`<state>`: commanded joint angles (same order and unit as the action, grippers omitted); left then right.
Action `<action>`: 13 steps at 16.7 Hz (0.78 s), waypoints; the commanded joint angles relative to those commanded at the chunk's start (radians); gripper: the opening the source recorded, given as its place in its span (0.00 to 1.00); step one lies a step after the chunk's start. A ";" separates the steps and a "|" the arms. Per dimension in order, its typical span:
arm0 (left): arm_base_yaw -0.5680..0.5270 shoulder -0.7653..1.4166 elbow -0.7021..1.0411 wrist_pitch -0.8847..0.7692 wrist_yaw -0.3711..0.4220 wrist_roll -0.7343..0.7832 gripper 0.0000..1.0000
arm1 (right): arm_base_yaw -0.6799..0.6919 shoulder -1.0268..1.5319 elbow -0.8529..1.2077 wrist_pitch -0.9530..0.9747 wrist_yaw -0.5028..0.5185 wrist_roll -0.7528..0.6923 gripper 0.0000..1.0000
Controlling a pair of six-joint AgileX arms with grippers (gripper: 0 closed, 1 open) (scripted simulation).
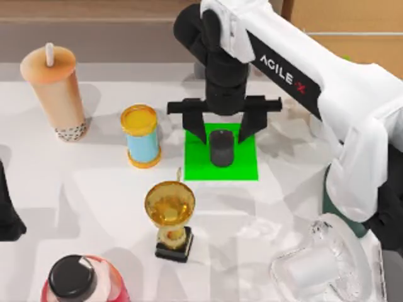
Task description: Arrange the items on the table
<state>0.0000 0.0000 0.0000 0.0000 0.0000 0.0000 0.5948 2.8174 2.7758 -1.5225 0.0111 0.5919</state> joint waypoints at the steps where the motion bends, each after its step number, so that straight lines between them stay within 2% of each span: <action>1: 0.000 0.000 0.000 0.000 0.000 0.000 1.00 | 0.000 0.000 0.000 0.000 0.000 0.000 0.90; 2: 0.000 0.000 0.000 0.000 0.000 0.000 1.00 | 0.000 0.000 0.000 0.000 0.000 0.000 0.98; 3: 0.000 0.000 0.000 0.000 0.000 0.000 1.00 | 0.000 0.000 0.000 0.000 0.000 0.000 1.00; 13: 0.000 0.000 0.000 0.000 0.000 0.000 1.00 | -0.005 -0.009 -0.002 0.003 0.001 -0.001 1.00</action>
<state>0.0000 0.0000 0.0000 0.0000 0.0000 0.0000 0.5897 2.8088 2.7741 -1.5200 0.0117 0.5904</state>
